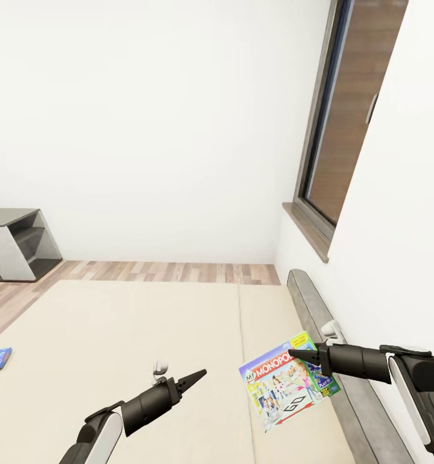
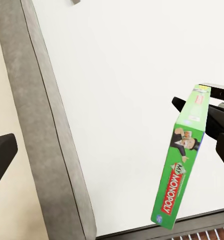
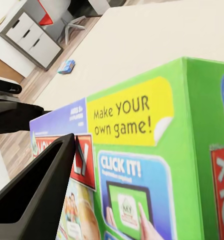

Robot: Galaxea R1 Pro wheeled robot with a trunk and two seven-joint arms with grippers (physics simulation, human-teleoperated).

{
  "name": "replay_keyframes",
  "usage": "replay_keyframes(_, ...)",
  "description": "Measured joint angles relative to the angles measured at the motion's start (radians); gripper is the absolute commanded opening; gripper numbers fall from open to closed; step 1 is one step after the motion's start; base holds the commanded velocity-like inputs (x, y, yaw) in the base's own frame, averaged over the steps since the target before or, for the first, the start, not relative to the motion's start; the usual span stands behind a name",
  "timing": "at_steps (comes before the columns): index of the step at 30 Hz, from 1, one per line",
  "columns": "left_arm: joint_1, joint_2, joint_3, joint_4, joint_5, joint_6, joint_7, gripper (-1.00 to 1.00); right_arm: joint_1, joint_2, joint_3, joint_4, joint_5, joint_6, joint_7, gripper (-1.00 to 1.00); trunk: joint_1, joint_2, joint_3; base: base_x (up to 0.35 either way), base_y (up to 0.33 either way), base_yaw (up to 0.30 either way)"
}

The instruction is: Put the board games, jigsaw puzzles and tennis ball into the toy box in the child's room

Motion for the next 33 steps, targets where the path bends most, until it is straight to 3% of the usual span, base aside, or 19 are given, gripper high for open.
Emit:
replay_keyframes(4,0.000,0.000,0.000,0.000,0.000,0.001,-0.001,1.00,0.000,0.000,0.000,0.000,-0.001,0.000,0.000,-1.00,0.000,0.000,0.000,0.000,0.000,0.000)
replay_keyframes(9,-0.028,-0.001,0.018,-0.005,0.026,0.000,-0.001,1.00,0.016,0.024,0.003,0.003,-0.007,0.000,-0.015,-1.00,0.000,0.000,0.000,0.000,0.000,0.000)
replay_keyframes(16,-0.056,-0.001,0.026,-0.007,0.036,0.001,0.004,1.00,0.024,0.047,0.003,0.006,-0.010,-0.002,-0.023,-1.00,0.000,0.000,0.000,0.000,0.000,0.000)
replay_keyframes(33,-0.063,0.000,0.032,0.000,0.039,0.002,0.005,1.00,0.027,0.054,-0.002,0.007,-0.007,-0.009,-0.028,-1.00,0.000,0.000,0.000,0.000,0.000,0.000)
